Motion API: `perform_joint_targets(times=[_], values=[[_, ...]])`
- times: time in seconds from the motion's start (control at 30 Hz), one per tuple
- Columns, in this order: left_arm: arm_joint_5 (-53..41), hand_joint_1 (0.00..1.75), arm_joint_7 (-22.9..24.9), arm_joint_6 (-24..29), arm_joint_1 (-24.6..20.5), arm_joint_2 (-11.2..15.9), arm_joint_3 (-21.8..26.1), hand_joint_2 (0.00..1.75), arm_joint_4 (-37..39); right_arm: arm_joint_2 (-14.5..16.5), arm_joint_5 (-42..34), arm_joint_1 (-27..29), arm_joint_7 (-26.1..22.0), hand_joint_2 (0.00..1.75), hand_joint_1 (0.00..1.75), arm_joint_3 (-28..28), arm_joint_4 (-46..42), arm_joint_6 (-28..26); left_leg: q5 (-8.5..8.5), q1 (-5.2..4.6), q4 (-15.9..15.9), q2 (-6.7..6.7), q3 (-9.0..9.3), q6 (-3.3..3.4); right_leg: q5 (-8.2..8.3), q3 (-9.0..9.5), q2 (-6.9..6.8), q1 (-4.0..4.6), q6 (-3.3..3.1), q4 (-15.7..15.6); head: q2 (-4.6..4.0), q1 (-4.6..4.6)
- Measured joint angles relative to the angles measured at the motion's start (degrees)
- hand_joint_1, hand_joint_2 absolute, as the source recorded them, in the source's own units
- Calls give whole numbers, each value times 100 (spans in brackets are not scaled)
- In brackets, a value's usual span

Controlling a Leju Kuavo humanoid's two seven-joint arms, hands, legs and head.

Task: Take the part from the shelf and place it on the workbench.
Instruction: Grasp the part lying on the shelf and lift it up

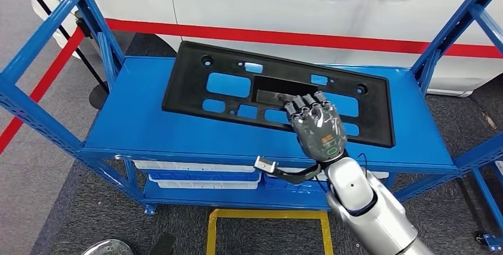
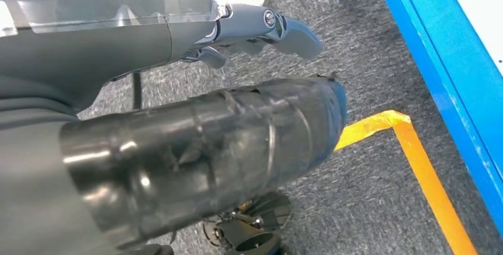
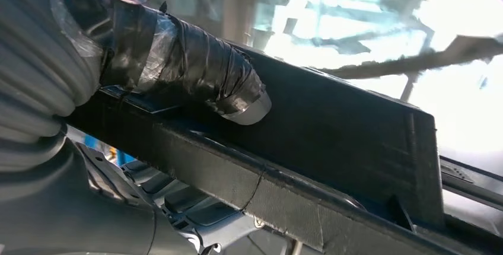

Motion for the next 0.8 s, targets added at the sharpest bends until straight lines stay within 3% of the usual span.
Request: perform_joint_targets(times=[0.03, 0.07, 0.13, 0.2, 0.23, 0.37, 0.43, 0.5, 0.53, 0.57, 0.6, 0.63, 0.7, 0.73, 0.8], values=[[-1, 0, -8, -1, -1, 0, 0, 0, 0, 60, 35, 31, 57, 175, 175, 78, -53, -4, -5, -1, 7, -2, 0, 0, -32, -102, -2, -13, 14, 203, 0, -1], [-1, 0, -16, -1, 0, 0, 0, 0, 0, 115, 51, 48, 130, 175, 175, 168, -97, -5, -13, 0, 19, -6, 0, -5, 49, -99, -5, -27, 21, 185, 0, 0], [1, 0, -31, -1, -2, -3, 0, 0, 0, 219, 66, 33, 306, 175, 175, 389, -153, -2, -46, 5, 64, -16, 3, -38, 435, 216, -13, -52, 15, -475, 1, 1], [14, 0, -53, -7, -11, -5, -1, 0, 0, 372, 72, 9, 439, 175, 175, 649, -181, 31, -87, -12, 118, -15, -14, -99, 667, 559, -12, -38, -14, -1164, 1, 0], [24, 0, -69, -14, -18, -5, -1, 0, 0, 469, 73, 12, 468, 175, 175, 780, -185, 59, -98, -23, 135, -11, -23, -131, 685, 628, -7, -26, -32, -1317, 1, -2], [52, 0, -148, -83, -28, -5, -2, 0, 0, 791, 78, 70, 527, 175, 175, 1270, -167, 107, -170, -5, 212, -2, -59, -247, 693, 635, -2, -19, -163, -1373, 1, -4], [54, 0, -167, -104, -24, -4, -3, 0, 0, 911, 77, 75, 543, 175, 175, 1429, -161, 107, -456, 5, 663, 1, -255, -294, 707, 644, -17, -32, -230, -1398, 1, -7], [57, 0, -183, -119, -18, -4, -2, 0, 0, 982, 74, 78, 548, 175, 175, 1523, -142, 107, -803, 7, 1427, 1, -604, -322, 702, 643, -29, -18, -256, -1397, 1, -8], [64, 0, -199, -138, -10, -4, -2, 44, 0, 1001, 70, 85, 546, 175, 175, 1557, -128, 107, -874, 8, 1700, 1, -733, -328, 699, 645, -32, -10, -262, -1396, 0, -8], [79, 0, -222, -165, -1, -3, -1, 87, 0, 1017, 66, 93, 543, 175, 175, 1581, -113, 108, -832, 8, 1766, 1, -769, -326, 697, 649, -30, -4, -265, -1393, 0, -8], [95, 0, -256, -197, 5, -2, -1, 131, 0, 1038, 63, 101, 539, 175, 175, 1596, -101, 108, -677, 8, 1590, 1, -690, -317, 693, 655, -25, -1, -266, -1389, 0, -8], [113, 0, -295, -228, 8, 1, -1, 175, 0, 1064, 61, 106, 534, 175, 175, 1605, -92, 109, -451, 8, 1212, 1, -511, -299, 688, 663, -17, 1, -263, -1384, 0, -8], [132, 0, -358, -274, 6, 7, -1, 175, 0, 1118, 61, 103, 524, 175, 175, 1613, -83, 113, -157, -7, 444, -3, -145, -256, 678, 664, -1, 17, -241, -1369, 0, -8], [136, 0, -382, -288, 4, 9, -1, 175, 0, 1140, 61, 101, 519, 175, 175, 1619, -80, 116, -107, -18, 230, -7, -48, -239, 680, 655, 3, 26, -221, -1366, 0, -7], [128, 0, -417, -323, 16, 18, 0, 175, 0, 1175, 63, 98, 490, 175, 175, 1636, -74, 125, -115, -38, 138, -14, -27, -213, 698, 640, 7, 34, -176, -1377, 0, -7]])
